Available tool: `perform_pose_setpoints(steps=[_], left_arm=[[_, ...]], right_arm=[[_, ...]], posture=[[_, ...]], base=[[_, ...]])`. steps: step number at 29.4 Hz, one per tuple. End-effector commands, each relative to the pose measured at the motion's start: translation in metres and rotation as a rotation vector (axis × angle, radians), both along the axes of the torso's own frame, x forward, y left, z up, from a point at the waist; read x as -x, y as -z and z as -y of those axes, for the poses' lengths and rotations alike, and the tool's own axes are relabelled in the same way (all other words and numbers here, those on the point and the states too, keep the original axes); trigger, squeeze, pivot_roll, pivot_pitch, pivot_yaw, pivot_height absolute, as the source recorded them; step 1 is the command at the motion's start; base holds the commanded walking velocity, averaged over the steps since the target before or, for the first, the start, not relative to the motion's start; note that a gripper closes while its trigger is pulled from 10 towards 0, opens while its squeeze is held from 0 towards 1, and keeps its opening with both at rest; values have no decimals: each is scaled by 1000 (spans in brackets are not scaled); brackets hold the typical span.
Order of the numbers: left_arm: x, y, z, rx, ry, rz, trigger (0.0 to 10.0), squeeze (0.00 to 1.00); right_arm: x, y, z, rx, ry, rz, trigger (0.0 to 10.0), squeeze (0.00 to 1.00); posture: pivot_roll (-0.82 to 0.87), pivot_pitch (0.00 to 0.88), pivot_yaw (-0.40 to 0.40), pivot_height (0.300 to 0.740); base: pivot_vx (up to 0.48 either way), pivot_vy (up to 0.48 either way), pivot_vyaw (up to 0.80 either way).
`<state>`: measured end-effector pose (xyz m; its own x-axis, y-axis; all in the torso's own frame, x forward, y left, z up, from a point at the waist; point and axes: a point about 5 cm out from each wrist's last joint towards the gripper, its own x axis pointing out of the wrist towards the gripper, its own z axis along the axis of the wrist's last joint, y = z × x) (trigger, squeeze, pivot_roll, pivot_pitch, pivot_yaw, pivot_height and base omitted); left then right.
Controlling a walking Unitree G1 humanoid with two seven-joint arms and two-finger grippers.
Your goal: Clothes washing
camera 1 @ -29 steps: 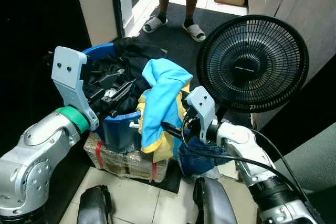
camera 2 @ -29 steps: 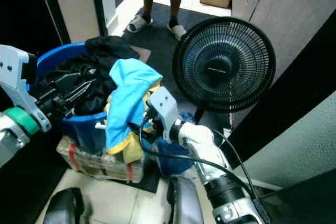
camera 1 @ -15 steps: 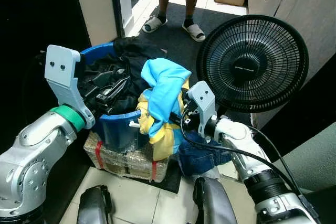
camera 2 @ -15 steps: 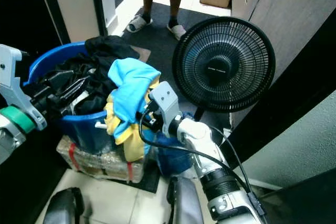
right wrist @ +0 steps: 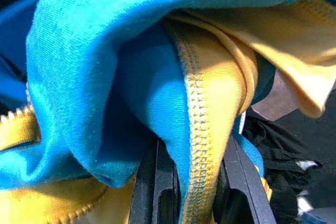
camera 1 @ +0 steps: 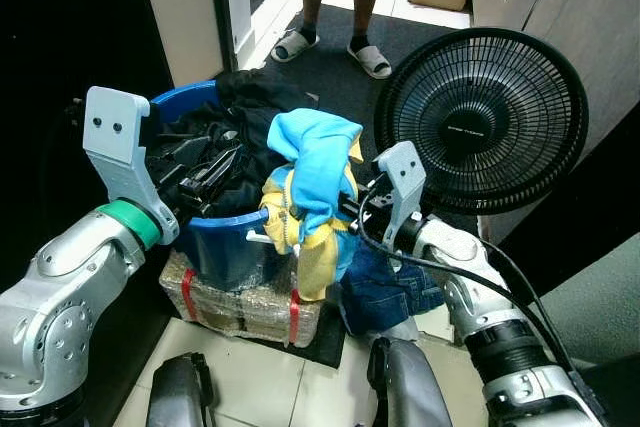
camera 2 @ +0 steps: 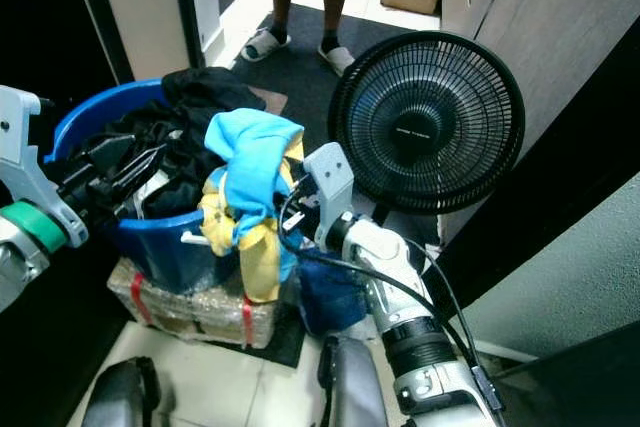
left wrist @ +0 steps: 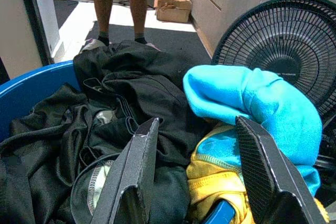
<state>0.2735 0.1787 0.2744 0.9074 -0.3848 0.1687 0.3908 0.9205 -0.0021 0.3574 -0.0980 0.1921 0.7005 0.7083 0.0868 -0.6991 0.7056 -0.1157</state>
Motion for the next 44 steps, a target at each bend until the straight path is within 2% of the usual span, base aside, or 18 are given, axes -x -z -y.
perform_pose_setpoints(steps=[1, 7, 9, 12, 13, 14, 16, 18, 20, 22, 23, 24, 34, 44], left_arm=[[0, 3, 1, 7, 2, -18, 10000, 0], [-2, 3, 1, 20, -22, -14, 10000, 0], [-7, -2, -2, 38, -79, 14, 10000, 0], [-9, -5, -3, 44, -99, 23, 10000, 0], [-11, -7, -4, 49, -116, 35, 10000, 0], [-13, -10, -4, 53, -123, 44, 10000, 0], [-13, -10, -4, 53, -123, 44, 10000, 0], [-16, -12, -2, 53, -124, 59, 10000, 0], [-16, -12, -2, 53, -124, 59, 10000, 0], [-19, -15, 0, 59, -121, 70, 10000, 0], [-19, -15, 0, 59, -121, 70, 10000, 0], [-21, -17, 3, 69, -117, 83, 10000, 0], [-24, -20, 6, 81, -116, 97, 10000, 0], [-26, -17, 7, 86, -123, 89, 10000, 0]], right_arm=[[0, -15, 1, -68, 1, 42, 0, 0], [-1, -37, 6, -156, 68, 117, 0, 0], [-1, -71, 16, -247, 176, 240, 0, 0], [0, -82, 19, -278, 219, 280, 0, 0], [2, -93, 23, -312, 259, 322, 10000, 0], [2, -103, 28, -356, 317, 340, 10000, 0], [2, -103, 28, -356, 317, 340, 10000, 0], [3, -118, 41, -408, 416, 405, 10000, 0], [3, -118, 41, -408, 416, 405, 10000, 0], [1, -125, 55, -382, 526, 455, 10000, 0], [1, -125, 55, -382, 526, 455, 10000, 0], [2, -131, 64, -369, 604, 494, 10000, 0], [3, -134, 68, -384, 645, 500, 10000, 0], [2, -129, 67, -396, 663, 483, 10000, 0]], posture=[[128, 185, -29, 510], [130, 179, -28, 510], [130, 168, -25, 510], [130, 167, -25, 510], [127, 159, -24, 510], [125, 154, -21, 510], [125, 154, -21, 510], [115, 140, -16, 510], [115, 140, -16, 510], [109, 127, -12, 520], [109, 127, -12, 520], [106, 116, -10, 530], [105, 111, -12, 550], [107, 120, -12, 585]], base=[[0, 0, 0], [0, 0, 0], [0, 0, 0], [0, 0, 0], [0, 0, 0], [0, 0, 0], [0, 0, 0], [0, 0, 0], [0, 0, 0], [0, 0, 0], [0, 0, 0], [0, 0, 0], [0, 0, 0], [0, 0, 0]])
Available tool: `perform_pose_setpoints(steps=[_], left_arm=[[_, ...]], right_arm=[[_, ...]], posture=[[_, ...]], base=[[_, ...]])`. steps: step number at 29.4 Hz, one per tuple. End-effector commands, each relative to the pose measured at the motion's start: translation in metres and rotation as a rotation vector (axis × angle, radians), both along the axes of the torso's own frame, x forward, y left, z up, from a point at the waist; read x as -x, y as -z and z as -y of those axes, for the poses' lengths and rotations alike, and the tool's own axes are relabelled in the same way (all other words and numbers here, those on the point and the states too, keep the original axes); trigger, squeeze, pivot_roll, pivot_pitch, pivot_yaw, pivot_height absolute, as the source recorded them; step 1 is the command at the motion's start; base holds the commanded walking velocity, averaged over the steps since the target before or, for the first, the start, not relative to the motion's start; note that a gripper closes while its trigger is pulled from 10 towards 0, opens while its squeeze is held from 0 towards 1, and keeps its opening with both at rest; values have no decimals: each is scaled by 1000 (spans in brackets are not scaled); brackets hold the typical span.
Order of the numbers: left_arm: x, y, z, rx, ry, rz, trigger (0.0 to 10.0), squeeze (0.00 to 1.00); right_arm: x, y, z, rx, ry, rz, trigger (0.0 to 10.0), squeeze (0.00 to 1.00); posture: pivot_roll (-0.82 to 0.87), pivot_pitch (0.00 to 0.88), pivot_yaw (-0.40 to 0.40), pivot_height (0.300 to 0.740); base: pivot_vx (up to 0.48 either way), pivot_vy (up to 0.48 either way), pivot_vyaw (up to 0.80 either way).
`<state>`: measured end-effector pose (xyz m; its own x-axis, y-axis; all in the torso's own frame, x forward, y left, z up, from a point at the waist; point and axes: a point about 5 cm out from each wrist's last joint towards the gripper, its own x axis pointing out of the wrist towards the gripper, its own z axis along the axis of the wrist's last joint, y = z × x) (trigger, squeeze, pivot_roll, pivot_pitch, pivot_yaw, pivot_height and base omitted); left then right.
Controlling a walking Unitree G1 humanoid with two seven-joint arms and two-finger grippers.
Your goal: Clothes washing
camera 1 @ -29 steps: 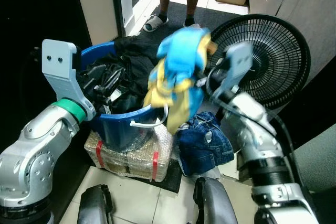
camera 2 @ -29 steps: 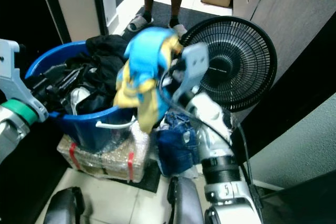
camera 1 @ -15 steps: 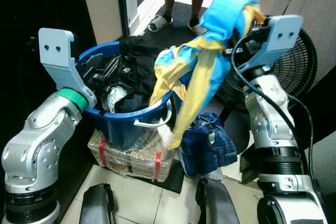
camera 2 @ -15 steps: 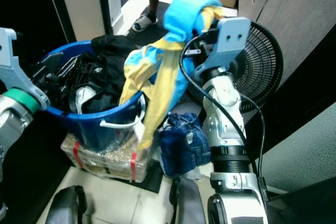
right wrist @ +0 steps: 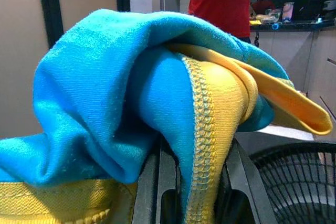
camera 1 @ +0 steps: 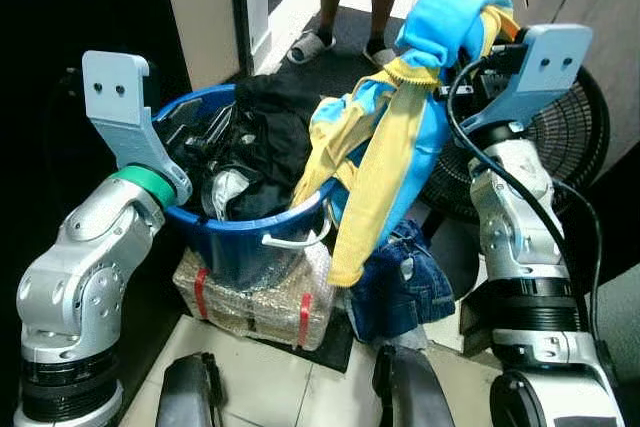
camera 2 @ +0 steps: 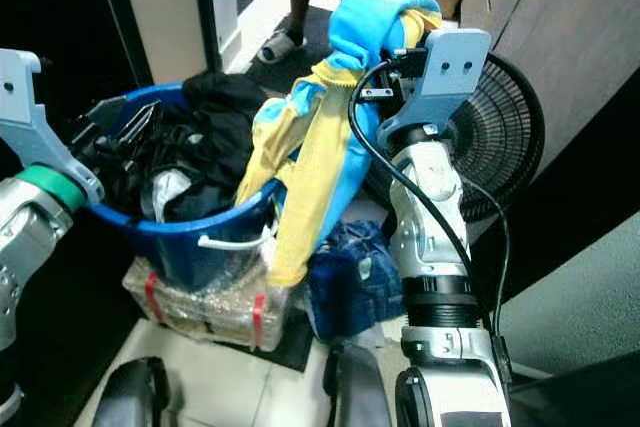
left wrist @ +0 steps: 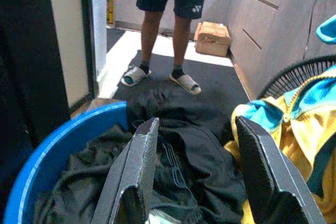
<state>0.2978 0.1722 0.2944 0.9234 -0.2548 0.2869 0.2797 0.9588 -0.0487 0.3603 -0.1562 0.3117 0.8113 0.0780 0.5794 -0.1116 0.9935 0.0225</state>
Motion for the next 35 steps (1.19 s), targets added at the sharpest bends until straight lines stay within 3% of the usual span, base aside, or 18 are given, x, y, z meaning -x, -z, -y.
perform_pose_setpoints(steps=[1, 26, 35], left_arm=[[-1, 3, 0, 1, -2, -10, 10000, 0], [-4, 6, 2, 11, -4, -15, 10000, 0], [-8, 8, 3, 16, -12, -11, 10000, 0]], right_arm=[[5, -9, 8, -29, 39, 59, 10000, 0], [4, -5, 6, -21, 45, 48, 10000, 0], [7, 2, 2, 31, 56, 60, 10000, 0]], posture=[[107, 120, -12, 585], [107, 118, -12, 675], [104, 78, -14, 700]], base=[[0, 0, 0], [0, 0, 0], [0, 0, 0]])
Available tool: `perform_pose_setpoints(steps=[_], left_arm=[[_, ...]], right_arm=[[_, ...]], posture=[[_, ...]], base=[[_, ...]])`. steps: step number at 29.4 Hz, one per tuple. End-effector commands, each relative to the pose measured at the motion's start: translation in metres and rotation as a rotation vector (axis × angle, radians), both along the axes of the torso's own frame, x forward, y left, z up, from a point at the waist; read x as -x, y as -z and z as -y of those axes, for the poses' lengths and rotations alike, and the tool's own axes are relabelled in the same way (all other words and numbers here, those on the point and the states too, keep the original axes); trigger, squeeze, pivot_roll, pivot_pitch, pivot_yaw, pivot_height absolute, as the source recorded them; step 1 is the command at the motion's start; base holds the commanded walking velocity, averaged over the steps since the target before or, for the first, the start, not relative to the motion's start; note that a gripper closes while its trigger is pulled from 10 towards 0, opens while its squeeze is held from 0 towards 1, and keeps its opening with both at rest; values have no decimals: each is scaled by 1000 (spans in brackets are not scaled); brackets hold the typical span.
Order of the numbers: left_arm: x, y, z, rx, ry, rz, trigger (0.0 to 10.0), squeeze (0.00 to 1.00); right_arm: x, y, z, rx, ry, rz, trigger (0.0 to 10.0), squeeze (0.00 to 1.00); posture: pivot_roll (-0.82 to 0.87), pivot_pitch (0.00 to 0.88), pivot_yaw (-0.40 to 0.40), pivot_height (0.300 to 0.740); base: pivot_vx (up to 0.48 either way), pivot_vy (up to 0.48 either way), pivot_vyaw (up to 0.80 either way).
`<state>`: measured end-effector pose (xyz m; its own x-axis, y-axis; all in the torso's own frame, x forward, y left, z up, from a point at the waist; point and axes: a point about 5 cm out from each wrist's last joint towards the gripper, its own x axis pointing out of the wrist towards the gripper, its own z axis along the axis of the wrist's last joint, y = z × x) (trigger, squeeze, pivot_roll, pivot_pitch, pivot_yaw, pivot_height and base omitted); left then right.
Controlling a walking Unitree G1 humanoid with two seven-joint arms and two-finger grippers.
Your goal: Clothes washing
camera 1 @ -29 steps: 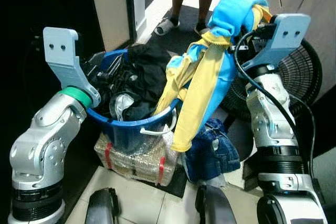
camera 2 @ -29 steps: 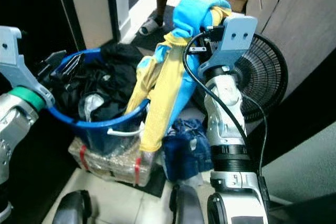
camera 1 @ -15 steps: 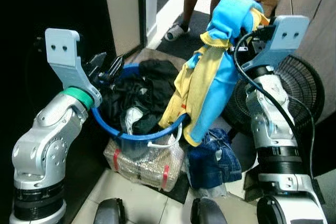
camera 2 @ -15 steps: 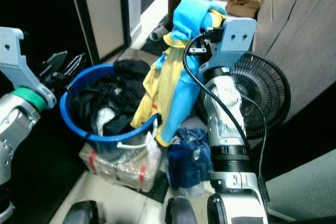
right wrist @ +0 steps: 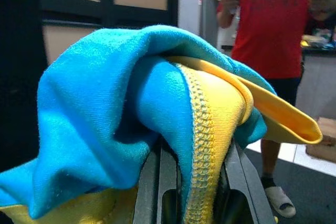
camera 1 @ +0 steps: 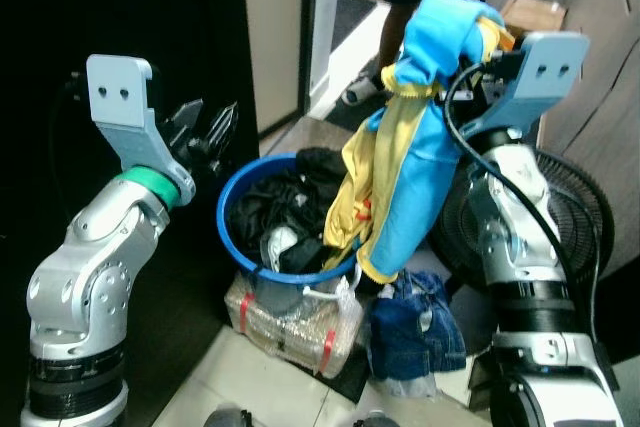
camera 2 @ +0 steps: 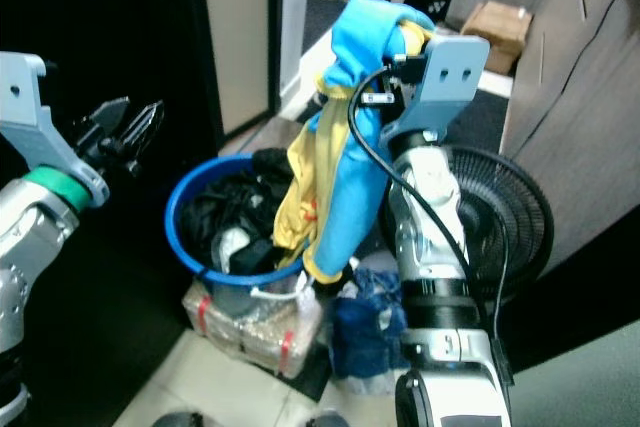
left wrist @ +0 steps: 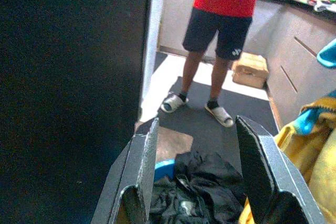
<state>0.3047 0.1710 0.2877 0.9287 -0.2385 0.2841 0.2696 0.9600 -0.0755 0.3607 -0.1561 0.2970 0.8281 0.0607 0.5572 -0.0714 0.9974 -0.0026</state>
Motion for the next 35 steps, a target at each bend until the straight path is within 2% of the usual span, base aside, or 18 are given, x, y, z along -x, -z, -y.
perform_pose_setpoints(steps=[1, 10, 12, 13, 15, 16, 17, 18, 20, 24, 25, 26, 27, 29, 30, 33, 35], left_arm=[[-1, 2, 2, -10, -2, -1, 10000, 0], [-8, 12, 12, -16, 18, -10, 10000, 0], [-4, 31, 16, -76, 16, -25, 10000, 0], [-4, 31, 16, -76, 16, -25, 10000, 0], [3, 57, 22, -135, 19, -51, 10000, 0], [9, 76, 27, -155, 27, -83, 10000, 0], [9, 76, 27, -155, 27, -83, 10000, 0], [14, 94, 31, -176, 25, -117, 10000, 0], [14, 94, 31, -176, 25, -117, 10000, 0], [24, 144, 35, -203, -5, -235, 10000, 0], [24, 144, 35, -203, -5, -235, 10000, 0], [28, 167, 31, -223, -36, -307, 10000, 0], [28, 167, 31, -223, -36, -307, 10000, 0], [32, 182, 27, -245, -49, -341, 10000, 0], [32, 182, 27, -245, -49, -341, 10000, 0], [37, 194, 25, -276, -55, -359, 10000, 0], [38, 195, 25, -280, -57, -355, 10000, 0]], right_arm=[[8, -13, 2, 5, 15, 85, 10000, 0], [13, 10, 1, 30, 17, 42, 10000, 0], [16, 30, -1, 56, 10, 0, 10000, 0], [16, 30, -1, 56, 10, 0, 10000, 0], [19, 52, -1, 67, 7, -52, 10000, 0], [21, 72, -1, 88, 12, -98, 10000, 0], [21, 72, -1, 88, 12, -98, 10000, 0], [24, 91, -1, 98, 15, -148, 10000, 0], [24, 91, -1, 98, 15, -148, 10000, 0], [42, 157, 3, 134, 30, -336, 10000, 0], [42, 157, 3, 134, 30, -336, 10000, 0], [55, 189, 8, 158, 44, -431, 10000, 0], [55, 189, 8, 158, 44, -431, 10000, 0], [65, 209, 14, 186, 60, -495, 10000, 0], [65, 209, 14, 186, 60, -495, 10000, 0], [76, 232, 20, 208, 77, -575, 10000, 0], [79, 236, 22, 209, 79, -588, 10000, 0]], posture=[[104, 78, -14, 700], [86, 43, -8, 735], [85, 37, -7, 740], [85, 37, -7, 740], [81, 31, -10, 740], [86, 27, -13, 740], [86, 27, -13, 740], [88, 23, -15, 740], [88, 23, -15, 740], [97, 8, -26, 740], [97, 8, -26, 740], [102, 0, -27, 740], [102, 0, -27, 740], [102, 0, -26, 740], [102, 0, -26, 740], [99, 0, -25, 740], [99, 0, -25, 740]], base=[[0, 0, 0], [0, 0, 0], [0, 0, 0], [0, 0, 0], [0, 0, 0], [0, 0, 0], [0, 0, 0], [0, 0, 0], [0, 0, 0], [0, 0, 0], [0, 0, 0], [0, 0, 0], [0, 0, 0], [0, 0, 0], [0, 0, 0], [0, 0, 0], [0, 0, 0]])
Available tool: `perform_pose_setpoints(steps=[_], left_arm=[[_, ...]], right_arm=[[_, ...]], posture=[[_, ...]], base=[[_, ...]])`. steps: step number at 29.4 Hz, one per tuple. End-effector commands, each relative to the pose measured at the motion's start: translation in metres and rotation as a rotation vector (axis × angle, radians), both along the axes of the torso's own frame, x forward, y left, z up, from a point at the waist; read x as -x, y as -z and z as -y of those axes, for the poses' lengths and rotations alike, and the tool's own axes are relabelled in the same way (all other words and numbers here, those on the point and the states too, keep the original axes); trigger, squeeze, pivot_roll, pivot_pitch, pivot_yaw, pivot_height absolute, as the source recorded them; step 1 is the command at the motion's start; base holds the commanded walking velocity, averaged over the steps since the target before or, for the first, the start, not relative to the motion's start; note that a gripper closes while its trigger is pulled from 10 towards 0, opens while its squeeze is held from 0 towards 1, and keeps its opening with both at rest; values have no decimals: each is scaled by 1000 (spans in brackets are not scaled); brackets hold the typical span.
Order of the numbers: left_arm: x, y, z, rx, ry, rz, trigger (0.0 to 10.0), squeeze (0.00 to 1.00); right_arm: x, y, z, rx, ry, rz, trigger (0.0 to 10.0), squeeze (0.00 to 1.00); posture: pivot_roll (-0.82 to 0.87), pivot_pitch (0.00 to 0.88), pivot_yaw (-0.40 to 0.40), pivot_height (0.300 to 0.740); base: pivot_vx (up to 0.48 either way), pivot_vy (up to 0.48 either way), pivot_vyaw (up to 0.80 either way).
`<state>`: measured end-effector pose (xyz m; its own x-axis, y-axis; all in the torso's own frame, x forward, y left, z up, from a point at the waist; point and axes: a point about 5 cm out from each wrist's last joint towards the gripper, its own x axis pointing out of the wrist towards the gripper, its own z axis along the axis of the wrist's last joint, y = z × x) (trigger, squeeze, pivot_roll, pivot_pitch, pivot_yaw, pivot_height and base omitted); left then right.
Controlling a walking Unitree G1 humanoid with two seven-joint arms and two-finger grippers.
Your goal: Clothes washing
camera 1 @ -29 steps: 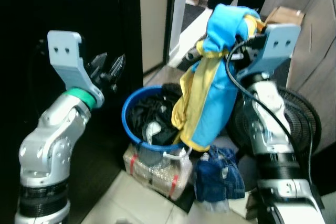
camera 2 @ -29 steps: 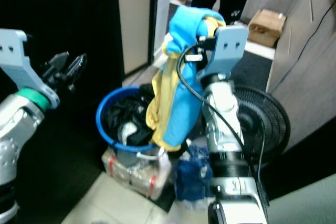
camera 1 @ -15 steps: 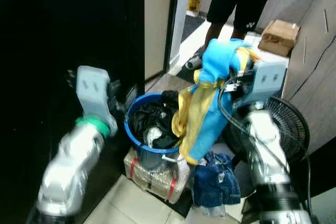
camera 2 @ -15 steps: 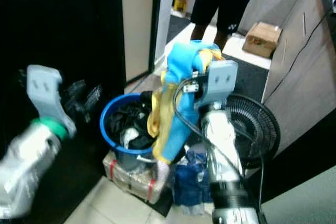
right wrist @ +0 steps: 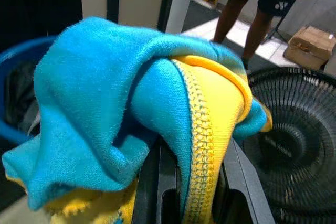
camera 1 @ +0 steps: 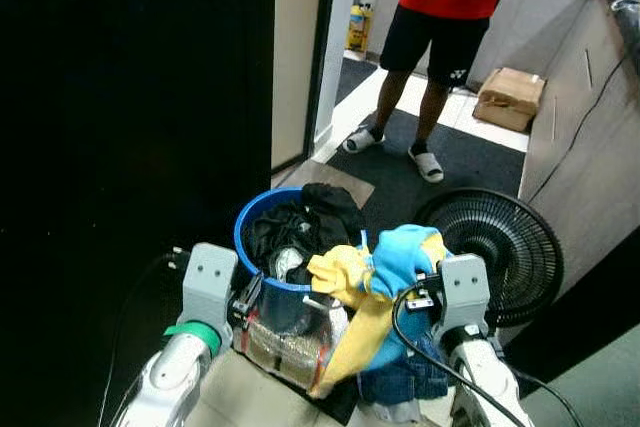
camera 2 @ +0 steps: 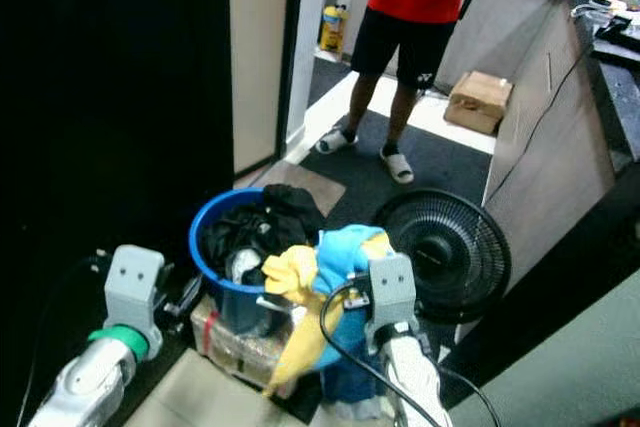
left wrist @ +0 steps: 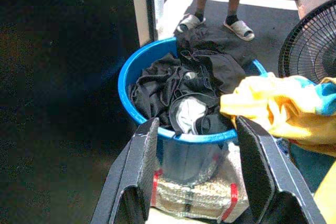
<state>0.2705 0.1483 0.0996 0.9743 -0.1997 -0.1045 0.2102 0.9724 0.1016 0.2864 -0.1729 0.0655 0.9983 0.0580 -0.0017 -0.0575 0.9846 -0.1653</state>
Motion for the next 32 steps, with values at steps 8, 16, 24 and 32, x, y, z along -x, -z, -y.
perform_pose_setpoints(steps=[8, 16, 24, 32], left_arm=[[-12, -23, 12, 20, 24, 112, 10000, 0], [-21, -45, 11, 28, 7, 199, 10000, 0], [-24, -55, 13, 39, -2, 244, 10000, 0], [-25, -56, 11, 29, -17, 249, 10000, 0]], right_arm=[[-17, -22, -1, -36, 32, 104, 10000, 0], [-28, -38, -5, -38, 22, 166, 10000, 0], [-31, -40, -11, -38, 3, 178, 10000, 0], [-31, -39, -14, -38, -4, 179, 10000, 0]], posture=[[91, 0, -20, 740], [94, 0, -21, 740], [102, 0, -22, 740], [105, 0, -21, 740]], base=[[0, 0, 0], [0, 0, 0], [0, 0, 0], [0, 0, 0]])
